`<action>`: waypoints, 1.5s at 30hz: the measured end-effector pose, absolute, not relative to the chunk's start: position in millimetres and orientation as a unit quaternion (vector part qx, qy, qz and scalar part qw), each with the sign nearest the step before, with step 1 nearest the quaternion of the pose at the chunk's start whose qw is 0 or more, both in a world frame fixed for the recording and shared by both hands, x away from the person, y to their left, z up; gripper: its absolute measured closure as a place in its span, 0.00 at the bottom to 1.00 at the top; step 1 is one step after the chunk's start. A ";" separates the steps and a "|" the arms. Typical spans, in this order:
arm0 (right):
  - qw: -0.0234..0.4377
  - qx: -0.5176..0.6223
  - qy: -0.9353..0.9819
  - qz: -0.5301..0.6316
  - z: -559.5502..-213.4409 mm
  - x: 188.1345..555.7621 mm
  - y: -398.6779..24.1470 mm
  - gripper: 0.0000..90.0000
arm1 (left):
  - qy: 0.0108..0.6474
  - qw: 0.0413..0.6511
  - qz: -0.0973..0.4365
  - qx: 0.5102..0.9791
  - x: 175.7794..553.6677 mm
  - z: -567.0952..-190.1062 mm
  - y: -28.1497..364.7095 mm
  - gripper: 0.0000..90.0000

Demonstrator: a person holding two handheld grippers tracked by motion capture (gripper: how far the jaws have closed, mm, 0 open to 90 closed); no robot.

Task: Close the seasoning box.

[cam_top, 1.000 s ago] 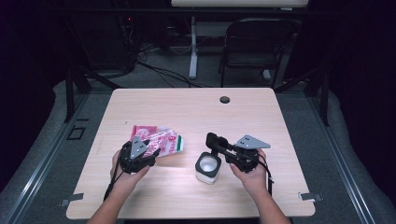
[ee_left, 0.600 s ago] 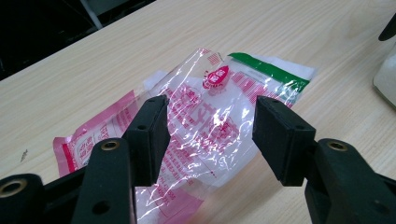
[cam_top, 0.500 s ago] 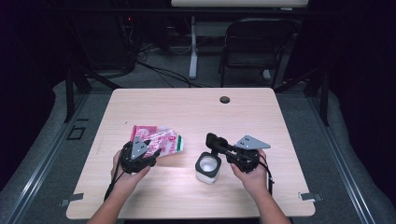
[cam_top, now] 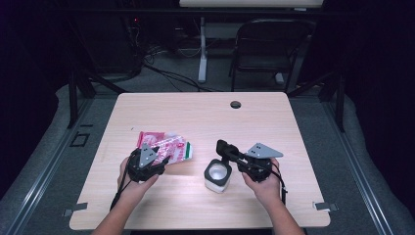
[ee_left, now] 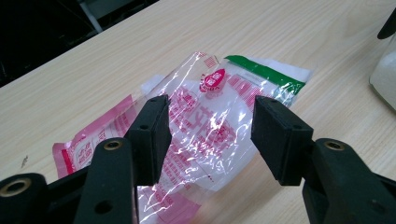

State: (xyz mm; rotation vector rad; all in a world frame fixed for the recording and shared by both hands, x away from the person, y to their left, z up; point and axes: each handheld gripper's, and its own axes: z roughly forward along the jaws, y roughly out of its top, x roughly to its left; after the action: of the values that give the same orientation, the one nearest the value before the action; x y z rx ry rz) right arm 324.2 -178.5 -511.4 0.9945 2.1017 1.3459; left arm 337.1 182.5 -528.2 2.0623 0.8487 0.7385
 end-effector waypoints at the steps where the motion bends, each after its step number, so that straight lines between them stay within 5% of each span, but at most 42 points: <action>1: 0.227 0.359 0.763 0.487 -511.3 323.6 -178.4 0.89 | 0.334 0.388 0.289 0.809 337.1 -528.1 181.9 0.52; 25: 0.279 0.310 0.788 0.453 -508.8 302.7 -164.9 0.93 | 0.317 0.401 0.270 0.816 340.8 -525.3 167.3 0.55; 45: 0.258 0.295 0.792 0.467 -508.2 294.7 -158.6 0.74 | 0.314 0.403 0.269 0.817 344.0 -525.1 163.8 0.55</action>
State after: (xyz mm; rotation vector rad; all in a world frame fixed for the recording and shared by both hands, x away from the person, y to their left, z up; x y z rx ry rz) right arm 294.7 -158.6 -508.2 0.8000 2.1479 1.2669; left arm 344.0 163.8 -525.1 2.0639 0.7927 0.6799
